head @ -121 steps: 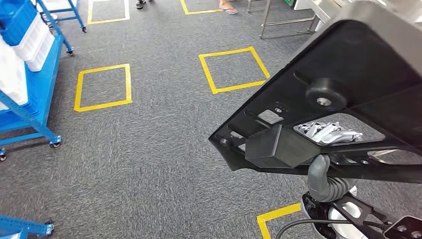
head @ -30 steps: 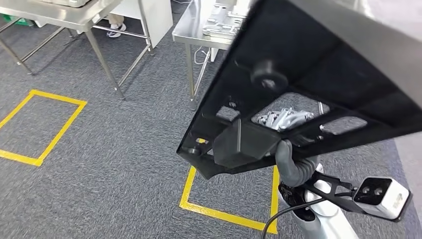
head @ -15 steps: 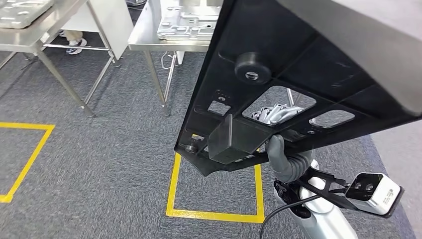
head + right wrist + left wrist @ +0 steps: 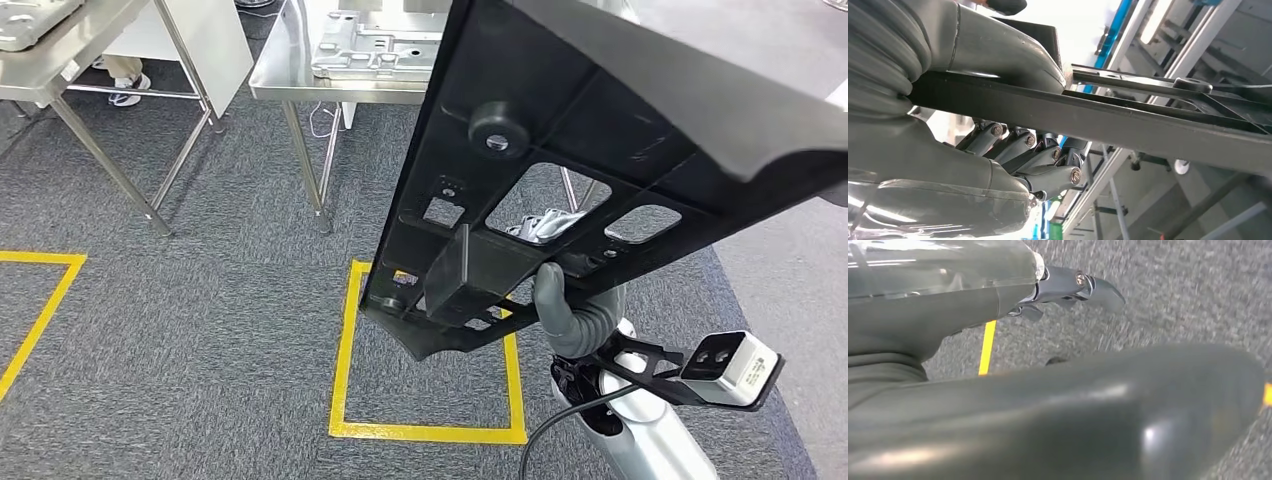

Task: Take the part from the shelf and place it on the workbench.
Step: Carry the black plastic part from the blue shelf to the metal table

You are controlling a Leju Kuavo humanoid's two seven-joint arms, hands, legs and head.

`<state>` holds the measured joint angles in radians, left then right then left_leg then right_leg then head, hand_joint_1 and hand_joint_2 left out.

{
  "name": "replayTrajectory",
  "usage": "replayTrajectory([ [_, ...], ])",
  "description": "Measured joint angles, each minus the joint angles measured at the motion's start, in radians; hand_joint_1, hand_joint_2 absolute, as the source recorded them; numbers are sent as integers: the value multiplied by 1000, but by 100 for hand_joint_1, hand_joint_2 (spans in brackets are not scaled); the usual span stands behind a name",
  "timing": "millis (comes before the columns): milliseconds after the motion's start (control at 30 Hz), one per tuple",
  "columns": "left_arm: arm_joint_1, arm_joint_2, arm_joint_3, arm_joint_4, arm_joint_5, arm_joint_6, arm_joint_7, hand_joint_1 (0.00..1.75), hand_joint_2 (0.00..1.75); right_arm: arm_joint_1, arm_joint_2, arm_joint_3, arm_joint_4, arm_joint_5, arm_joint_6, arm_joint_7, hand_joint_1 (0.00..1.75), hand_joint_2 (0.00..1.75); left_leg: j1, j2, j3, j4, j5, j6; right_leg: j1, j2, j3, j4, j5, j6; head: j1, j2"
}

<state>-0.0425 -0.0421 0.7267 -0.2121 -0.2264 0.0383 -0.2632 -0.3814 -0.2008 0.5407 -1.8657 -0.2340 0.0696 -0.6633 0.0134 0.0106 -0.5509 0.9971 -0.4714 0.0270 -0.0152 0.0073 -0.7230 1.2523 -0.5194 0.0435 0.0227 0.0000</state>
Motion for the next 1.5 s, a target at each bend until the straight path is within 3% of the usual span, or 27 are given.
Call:
replayTrajectory([
  [67,0,0,0,0,-4,-1,-1,0,0,0,-4,-1,4,-2,1,-3,175,175,-2,1,7,1,-9,-7,3,-11,71,-144,66,-7,0,0],
  [133,0,0,0,0,-8,-2,-3,0,0,0,-6,-3,8,-4,1,-7,175,175,-7,2,11,2,-19,-18,8,-20,112,-231,83,-20,-1,0],
  [233,-1,2,0,0,-12,-2,-5,0,0,1,-10,-7,12,-5,1,-12,175,175,-7,9,23,1,-34,-35,10,-14,124,-244,68,-41,-2,0],
  [300,-2,3,0,0,-14,-2,-6,0,0,3,-13,-10,13,-5,1,-16,175,175,-5,6,12,45,-55,-45,5,-10,144,-252,60,-54,-8,0],
  [333,-2,4,0,0,-15,-2,-7,0,0,4,-13,-11,14,-5,1,-18,175,175,-3,2,-18,103,-76,-48,5,-9,155,-254,54,-59,-10,0],
  [400,1,4,0,0,-16,-3,-7,0,0,9,-14,-11,18,-5,1,-20,175,175,-2,-2,-111,249,-118,-54,7,-5,173,-254,39,-66,-15,0],
  [433,3,4,0,0,-17,-2,-7,0,0,13,-14,-11,19,-5,1,-21,175,175,-2,-2,-152,298,-119,-55,8,-1,183,-254,30,-66,-15,0],
  [467,5,4,0,0,-18,-2,-6,0,0,16,-14,-11,21,-5,1,-21,175,175,-2,-2,-173,306,-97,-54,9,3,195,-254,20,-66,-15,0],
  [500,6,4,0,0,-20,-2,-6,0,0,18,-14,-11,22,-4,1,-21,175,175,-2,-2,-173,271,-53,-51,9,6,210,-254,8,-64,-16,0],
  [567,8,5,0,0,-23,-2,-5,0,0,20,-14,-12,23,-3,1,-22,175,175,-5,-5,-136,142,44,-40,10,10,242,-256,-17,-59,-15,0],
  [600,8,5,0,0,-25,-2,-4,0,0,21,-14,-12,24,-2,1,-24,175,175,-8,-7,-114,89,70,-32,11,12,253,-257,-27,-54,-15,0],
  [667,5,7,0,0,-26,-2,-2,0,0,22,-14,-13,26,2,1,-28,175,175,-14,-9,-89,46,59,-18,11,13,266,-261,-38,-42,-14,0],
  [733,3,7,0,0,-27,-2,-2,0,0,23,-14,-15,26,6,0,-29,175,175,-13,-9,-71,26,42,-6,11,12,265,-244,-32,-29,-14,0],
  [800,3,8,0,0,-27,-1,-2,0,0,23,-14,-17,27,9,0,-30,175,175,-8,-10,-48,11,32,4,10,7,229,-173,-24,-17,-12,0],
  [833,3,8,0,0,-28,-1,-1,0,0,24,-14,-19,27,11,0,-31,175,175,-6,-10,-35,6,26,7,8,5,190,-115,-32,-11,-11,0],
  [900,3,8,0,0,-30,1,0,0,0,29,-14,-21,27,15,0,-32,175,175,-6,-11,-15,5,10,9,5,3,99,-2,-80,-3,-10,0],
  [967,4,7,0,0,-34,2,1,0,0,36,-14,-21,27,19,-1,-32,175,175,-5,-12,12,5,-11,7,1,2,36,35,-115,1,-10,0],
  [1000,5,7,0,0,-36,4,1,0,0,37,-14,-21,27,21,-1,-32,175,175,-4,-13,28,5,-23,5,-1,1,28,6,-100,2,-10,0],
  [1033,5,7,0,0,-38,5,1,0,0,38,-14,-21,27,24,-1,-32,175,175,-2,-13,45,5,-36,1,-2,-2,32,-49,-59,1,-9,0],
  [1100,5,7,0,0,-43,6,1,0,0,41,-14,-24,28,27,-1,-32,175,175,-2,-13,73,5,-61,-8,-1,-13,52,-169,56,-5,-10,0],
  [1133,4,8,0,0,-45,7,1,0,0,43,-13,-25,28,28,-1,-32,175,175,-2,-13,80,4,-71,-15,2,-18,58,-202,95,-12,-10,0],
  [1167,3,8,0,0,-46,7,1,0,0,44,-13,-26,28,28,-1,-32,175,175,-4,-12,87,3,-78,-22,4,-20,60,-216,113,-20,-10,0],
  [1233,-1,9,0,0,-48,7,2,0,0,46,-13,-28,27,29,0,-32,175,175,-4,-9,98,4,-82,-35,6,-16,66,-218,110,-38,-11,0],
  [1300,-1,9,0,0,-52,7,1,0,0,47,-13,-30,27,31,0,-32,175,175,-2,-8,82,51,-86,-43,4,-11,81,-223,103,-53,-13,0],
  [1433,-2,10,0,0,-60,5,2,0,0,53,-13,-33,26,37,2,-32,175,175,-1,-9,-67,277,-173,-51,10,-6,105,-226,82,-69,-18,0],
  [1467,0,10,0,0,-62,5,2,0,0,56,-12,-34,26,40,3,-32,175,175,-1,-9,-93,296,-180,-50,13,-4,112,-226,75,-70,-19,0],
  [1500,1,10,0,0,-64,6,2,0,0,59,-11,-36,26,43,5,-32,175,175,-3,-9,-102,279,-162,-45,16,-2,121,-226,69,-71,-18,0],
])
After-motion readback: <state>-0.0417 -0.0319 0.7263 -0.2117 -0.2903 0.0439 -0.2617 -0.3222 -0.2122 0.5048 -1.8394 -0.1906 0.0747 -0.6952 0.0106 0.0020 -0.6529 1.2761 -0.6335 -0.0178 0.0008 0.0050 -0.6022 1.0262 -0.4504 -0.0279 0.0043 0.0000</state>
